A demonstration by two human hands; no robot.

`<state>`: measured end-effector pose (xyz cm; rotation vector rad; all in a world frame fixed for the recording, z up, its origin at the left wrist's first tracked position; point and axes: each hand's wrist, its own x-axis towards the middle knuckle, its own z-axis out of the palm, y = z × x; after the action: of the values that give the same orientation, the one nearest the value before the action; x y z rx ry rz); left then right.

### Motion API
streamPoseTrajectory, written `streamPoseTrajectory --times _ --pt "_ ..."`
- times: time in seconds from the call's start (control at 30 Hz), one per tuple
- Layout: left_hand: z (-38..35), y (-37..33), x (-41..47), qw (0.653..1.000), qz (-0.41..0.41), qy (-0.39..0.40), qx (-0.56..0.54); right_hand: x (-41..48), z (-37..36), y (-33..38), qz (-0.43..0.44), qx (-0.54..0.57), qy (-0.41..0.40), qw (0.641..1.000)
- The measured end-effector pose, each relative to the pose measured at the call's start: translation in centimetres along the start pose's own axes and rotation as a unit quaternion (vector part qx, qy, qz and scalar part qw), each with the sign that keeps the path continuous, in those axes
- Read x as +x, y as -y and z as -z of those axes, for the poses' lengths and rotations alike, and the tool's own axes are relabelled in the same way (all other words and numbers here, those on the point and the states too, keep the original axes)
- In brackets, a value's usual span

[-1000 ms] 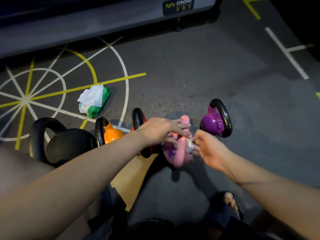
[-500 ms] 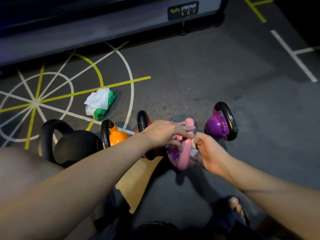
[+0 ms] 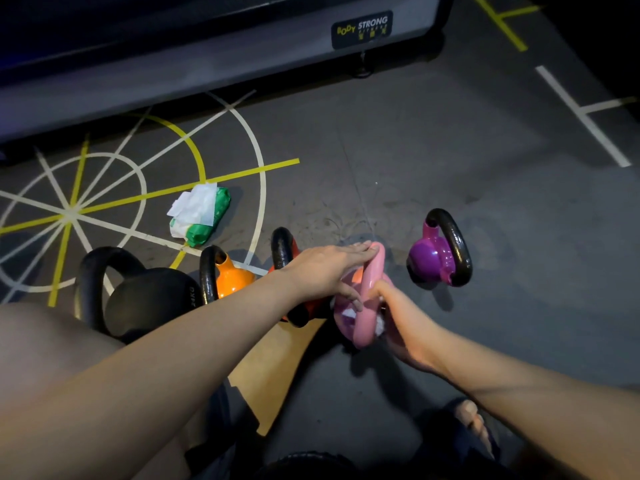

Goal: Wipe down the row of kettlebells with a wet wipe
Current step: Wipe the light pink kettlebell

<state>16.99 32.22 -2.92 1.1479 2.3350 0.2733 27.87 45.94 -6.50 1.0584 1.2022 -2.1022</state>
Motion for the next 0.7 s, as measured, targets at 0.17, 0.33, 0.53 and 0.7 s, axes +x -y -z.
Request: streamPoseTrajectory --times 0.17,0.33,0.53,0.7 --pt "0.2 -0.2 0.1 1.0 0.005 0.003 -0.004 -0.2 -0.4 4.1 0.047 0.083 0.047 0.994" --pt "0.4 -0.7 0.1 1.0 0.02 -0.012 0.007 -0.3 -1.4 3.9 0.062 0.039 0.012 0.997" --pt "0.2 -0.2 0.3 1.0 0.017 -0.01 -0.002 -1.5 -0.9 -0.8 0.048 -0.175 -0.07 0.981" --pt "-0.1 0.1 0.5 0.999 0.028 -0.016 -0.01 -2.0 -1.7 1.1 0.006 -0.005 0.005 1.0"
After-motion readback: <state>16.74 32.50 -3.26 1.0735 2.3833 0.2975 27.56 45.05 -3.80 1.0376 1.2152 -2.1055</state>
